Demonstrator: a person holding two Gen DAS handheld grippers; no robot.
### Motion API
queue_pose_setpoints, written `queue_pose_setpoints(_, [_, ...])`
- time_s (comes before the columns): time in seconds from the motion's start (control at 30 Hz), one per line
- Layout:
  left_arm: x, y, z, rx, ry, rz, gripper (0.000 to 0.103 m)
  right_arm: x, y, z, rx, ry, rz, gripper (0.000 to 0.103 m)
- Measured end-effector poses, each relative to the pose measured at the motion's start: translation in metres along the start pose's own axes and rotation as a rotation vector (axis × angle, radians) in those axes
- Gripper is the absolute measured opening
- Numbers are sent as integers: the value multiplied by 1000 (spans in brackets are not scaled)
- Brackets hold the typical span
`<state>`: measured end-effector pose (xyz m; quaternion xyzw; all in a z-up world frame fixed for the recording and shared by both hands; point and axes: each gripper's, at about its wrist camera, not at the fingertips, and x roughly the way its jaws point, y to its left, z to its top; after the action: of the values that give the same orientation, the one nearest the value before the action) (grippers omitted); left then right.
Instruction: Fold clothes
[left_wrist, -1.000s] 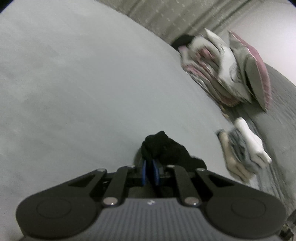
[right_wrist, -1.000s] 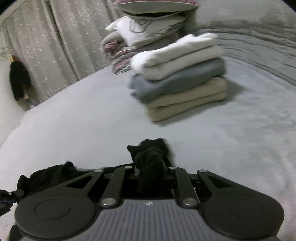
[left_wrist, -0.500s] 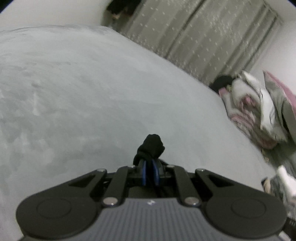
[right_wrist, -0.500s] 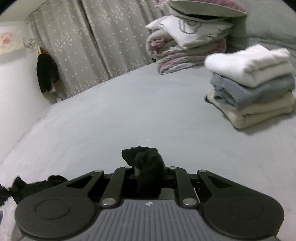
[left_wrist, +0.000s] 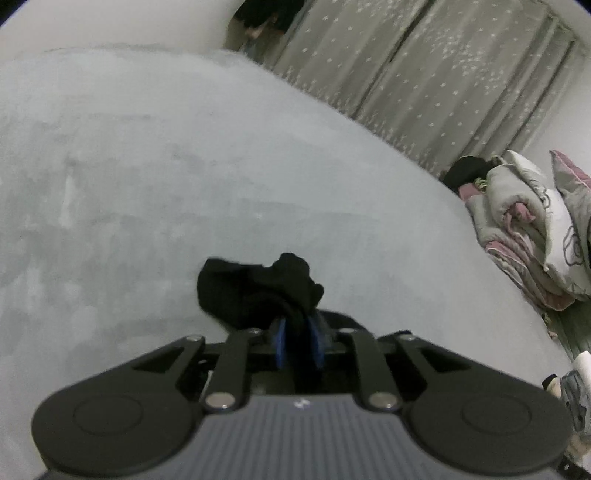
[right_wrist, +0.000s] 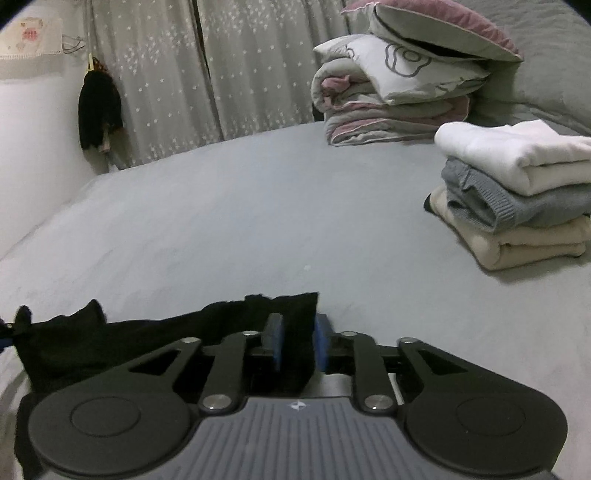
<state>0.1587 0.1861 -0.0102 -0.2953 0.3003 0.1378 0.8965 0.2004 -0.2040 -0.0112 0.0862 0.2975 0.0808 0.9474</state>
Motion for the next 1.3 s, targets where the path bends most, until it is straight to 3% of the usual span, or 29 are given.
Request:
queue_pose_setpoints(0.07, [-5, -4, -1, -9, 18, 5, 46, 1, 3, -3, -10, 9, -3, 45])
queue_pose_setpoints(0.17, [-17, -8, -5, -7, 34, -4, 63, -2, 6, -8, -21, 25, 9, 51])
queue_pose_setpoints(0.27, [-29, -10, -16, 24, 85, -9, 71, -7, 14, -16, -47, 46, 19, 52])
queue_pose_setpoints(0.4, [-44, -10, -31, 73, 158, -10, 73, -18, 26, -27, -76, 71, 49, 53])
queue_pose_setpoints(0.6, [-65, 2, -44, 68, 233, -89, 75, -45, 44, -42, -112, 77, 104, 56])
queue_pose_setpoints(0.77, [-82, 3, -53, 89, 262, -135, 75, -71, 68, -53, -184, 55, 152, 57])
queue_pose_setpoints(0.9, [-95, -2, -51, 43, 318, -177, 75, -92, 90, -61, -263, 15, 212, 57])
queue_pose_setpoints(1.1, [-128, -17, -48, 72, 245, -237, 81, -109, 115, -74, -361, 9, 322, 56])
queue_pose_setpoints(1.13, [-129, -16, -52, 97, 217, -229, 80, -108, 117, -76, -369, 15, 329, 54])
queue_pose_setpoints(1.2, [-129, -14, -61, 141, 163, -206, 64, -106, 119, -78, -383, 29, 342, 49])
queue_pose_setpoints(1.23, [-124, -11, -66, 144, 162, -185, 51, -105, 120, -79, -385, 40, 349, 48])
queue_pose_setpoints(1.3, [-112, -6, -72, 127, 197, -155, 49, -101, 122, -81, -396, 55, 364, 47])
